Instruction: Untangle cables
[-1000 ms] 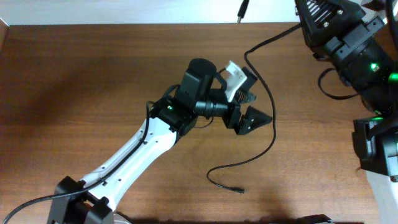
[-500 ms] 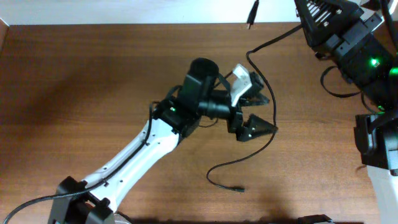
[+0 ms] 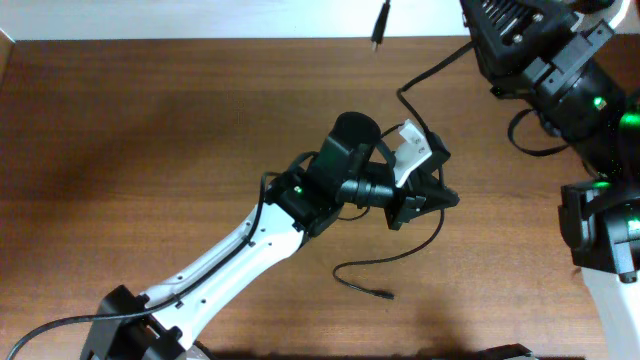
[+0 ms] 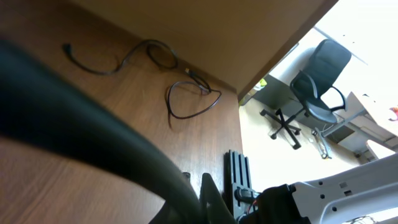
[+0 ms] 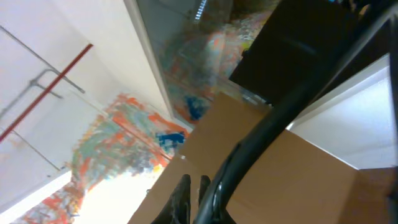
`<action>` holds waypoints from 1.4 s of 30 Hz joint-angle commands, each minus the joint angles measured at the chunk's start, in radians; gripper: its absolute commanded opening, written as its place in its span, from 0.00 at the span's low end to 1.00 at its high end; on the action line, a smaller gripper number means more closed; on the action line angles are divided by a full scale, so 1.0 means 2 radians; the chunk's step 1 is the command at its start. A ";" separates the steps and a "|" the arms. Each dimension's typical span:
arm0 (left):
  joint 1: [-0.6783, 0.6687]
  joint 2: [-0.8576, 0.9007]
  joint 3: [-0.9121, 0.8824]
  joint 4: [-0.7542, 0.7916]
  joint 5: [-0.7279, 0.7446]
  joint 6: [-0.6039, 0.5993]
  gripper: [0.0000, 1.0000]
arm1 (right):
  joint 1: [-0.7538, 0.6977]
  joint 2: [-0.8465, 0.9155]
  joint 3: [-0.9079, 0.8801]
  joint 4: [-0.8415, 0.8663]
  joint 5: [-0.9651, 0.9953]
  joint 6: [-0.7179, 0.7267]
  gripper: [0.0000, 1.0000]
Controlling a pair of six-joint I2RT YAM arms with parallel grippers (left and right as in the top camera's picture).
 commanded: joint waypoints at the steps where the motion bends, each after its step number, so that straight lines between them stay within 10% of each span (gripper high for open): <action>1: 0.024 -0.001 0.002 -0.028 0.026 -0.029 0.00 | -0.035 0.009 0.007 -0.072 -0.006 -0.043 0.04; 7: 0.139 -0.028 0.002 -0.053 0.220 -0.081 0.00 | -0.150 0.051 0.007 -0.319 -0.047 -0.177 0.04; 21: 0.279 -0.122 0.002 0.074 0.189 -0.245 0.00 | -0.157 0.123 0.006 -0.733 -0.057 -0.795 0.18; 25: 0.279 -0.123 0.002 0.151 0.160 -0.357 0.00 | -0.128 0.128 0.006 -0.742 -0.054 -0.938 0.64; 42: 0.265 -0.122 0.002 0.160 0.123 -0.399 0.00 | 0.026 0.128 0.006 -0.647 -0.262 -0.976 0.73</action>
